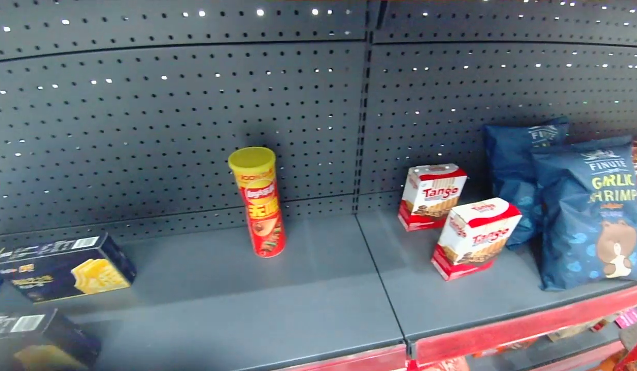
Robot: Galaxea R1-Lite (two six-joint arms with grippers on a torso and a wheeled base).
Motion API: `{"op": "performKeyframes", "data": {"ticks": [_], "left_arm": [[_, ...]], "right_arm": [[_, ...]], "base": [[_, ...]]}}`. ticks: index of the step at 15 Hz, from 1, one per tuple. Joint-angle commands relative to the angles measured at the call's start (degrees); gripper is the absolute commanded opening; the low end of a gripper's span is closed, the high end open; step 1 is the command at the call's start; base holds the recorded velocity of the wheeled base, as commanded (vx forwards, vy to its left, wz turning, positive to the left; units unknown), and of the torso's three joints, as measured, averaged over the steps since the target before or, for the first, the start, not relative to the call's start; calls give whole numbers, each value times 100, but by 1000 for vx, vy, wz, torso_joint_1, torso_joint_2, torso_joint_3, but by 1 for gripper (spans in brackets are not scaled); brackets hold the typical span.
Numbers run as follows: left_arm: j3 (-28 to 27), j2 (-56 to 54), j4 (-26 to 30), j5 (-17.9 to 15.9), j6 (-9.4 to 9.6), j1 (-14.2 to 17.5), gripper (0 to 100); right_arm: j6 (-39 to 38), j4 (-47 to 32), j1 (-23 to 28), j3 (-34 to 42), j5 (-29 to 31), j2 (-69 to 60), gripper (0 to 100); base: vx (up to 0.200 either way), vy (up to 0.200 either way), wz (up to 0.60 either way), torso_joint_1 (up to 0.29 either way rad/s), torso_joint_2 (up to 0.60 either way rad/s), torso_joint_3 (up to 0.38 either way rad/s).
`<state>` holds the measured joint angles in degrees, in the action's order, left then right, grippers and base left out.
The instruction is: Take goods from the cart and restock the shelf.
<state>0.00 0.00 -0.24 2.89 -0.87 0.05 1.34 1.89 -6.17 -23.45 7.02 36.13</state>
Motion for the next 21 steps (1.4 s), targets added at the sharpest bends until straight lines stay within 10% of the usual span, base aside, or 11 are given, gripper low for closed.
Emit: {"op": "performKeyframes", "data": {"ticks": [1,21], "left_arm": [[0,0,-2,1,-1,4,100],[0,0,-2,1,-1,4,100]], "right_arm": [[7,4,-25,-1,1,17,0],[244,-22,37,1027,-324,-2066,0]], "base": [[0,0,600,12,-2,-2],[0,0,60,0,0,0]]}}
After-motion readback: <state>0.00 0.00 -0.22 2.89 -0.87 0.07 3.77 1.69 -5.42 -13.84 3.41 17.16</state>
